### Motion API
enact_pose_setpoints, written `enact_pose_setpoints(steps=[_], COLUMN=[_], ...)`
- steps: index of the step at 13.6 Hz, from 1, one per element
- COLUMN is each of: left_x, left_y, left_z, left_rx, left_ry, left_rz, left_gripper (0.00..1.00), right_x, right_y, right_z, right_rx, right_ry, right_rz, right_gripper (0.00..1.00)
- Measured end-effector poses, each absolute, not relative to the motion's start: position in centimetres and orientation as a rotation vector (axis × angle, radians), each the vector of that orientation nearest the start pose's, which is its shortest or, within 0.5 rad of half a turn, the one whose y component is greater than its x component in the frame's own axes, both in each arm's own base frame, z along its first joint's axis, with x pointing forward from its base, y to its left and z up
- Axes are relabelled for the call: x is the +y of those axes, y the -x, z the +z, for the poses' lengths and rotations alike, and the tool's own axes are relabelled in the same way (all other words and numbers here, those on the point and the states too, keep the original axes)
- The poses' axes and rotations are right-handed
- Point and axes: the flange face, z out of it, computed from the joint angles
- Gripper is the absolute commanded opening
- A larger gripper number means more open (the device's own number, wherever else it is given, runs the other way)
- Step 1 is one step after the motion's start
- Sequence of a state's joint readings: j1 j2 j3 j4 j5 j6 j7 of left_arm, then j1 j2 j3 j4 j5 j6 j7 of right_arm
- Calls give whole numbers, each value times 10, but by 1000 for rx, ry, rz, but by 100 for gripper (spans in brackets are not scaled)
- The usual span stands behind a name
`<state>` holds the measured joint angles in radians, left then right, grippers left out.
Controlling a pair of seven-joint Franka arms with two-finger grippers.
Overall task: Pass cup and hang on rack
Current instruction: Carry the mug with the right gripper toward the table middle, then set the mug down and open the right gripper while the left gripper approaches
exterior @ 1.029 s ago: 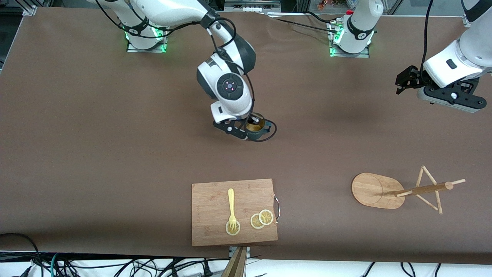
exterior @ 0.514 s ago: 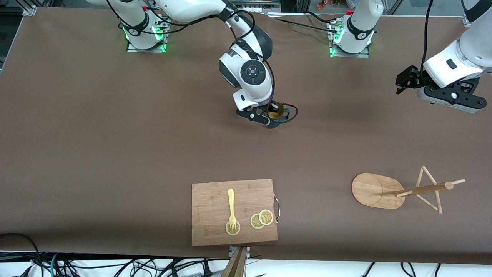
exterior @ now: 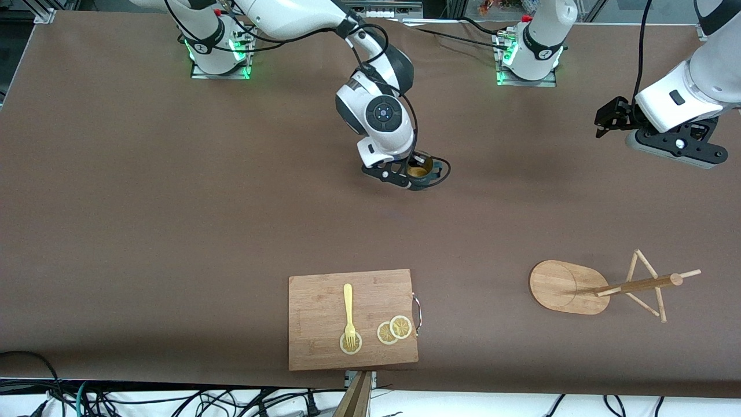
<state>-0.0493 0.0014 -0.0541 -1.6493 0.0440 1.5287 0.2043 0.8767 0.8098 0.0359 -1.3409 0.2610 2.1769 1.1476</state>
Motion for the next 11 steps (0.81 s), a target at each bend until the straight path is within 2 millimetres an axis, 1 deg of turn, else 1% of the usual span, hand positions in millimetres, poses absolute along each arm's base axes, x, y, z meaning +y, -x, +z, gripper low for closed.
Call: enact_pose_setpoints(steps=[1,2,3,5,7,9,11], left_x=[-52,-51,-51,-50,-49,-57,-67], left_y=[-544,-544,-544,-544,-545,-544,-546], left_z=[583,582,581,580,577,565,548], left_rx=[476,476,475,472,467,489,516], left_ry=[3061,3061,3062,3063,3064,3057,3046], left_rz=[196,203,211,222,237,315,391], left_gripper=[100,100,100,100,100,100,100], right_x=[592,593,594,595,599,602,598], right_y=[-450,-448,-447,-447,-452,-460,-472], right_z=[241,237,235,237,248,270,295], right_rx=[580,578,575,566,551,543,542], right_ry=[2928,2932,2933,2932,2918,2901,2908], right_rz=[295,298,298,290,266,246,249], right_gripper=[34,63,100,100,100,100,100])
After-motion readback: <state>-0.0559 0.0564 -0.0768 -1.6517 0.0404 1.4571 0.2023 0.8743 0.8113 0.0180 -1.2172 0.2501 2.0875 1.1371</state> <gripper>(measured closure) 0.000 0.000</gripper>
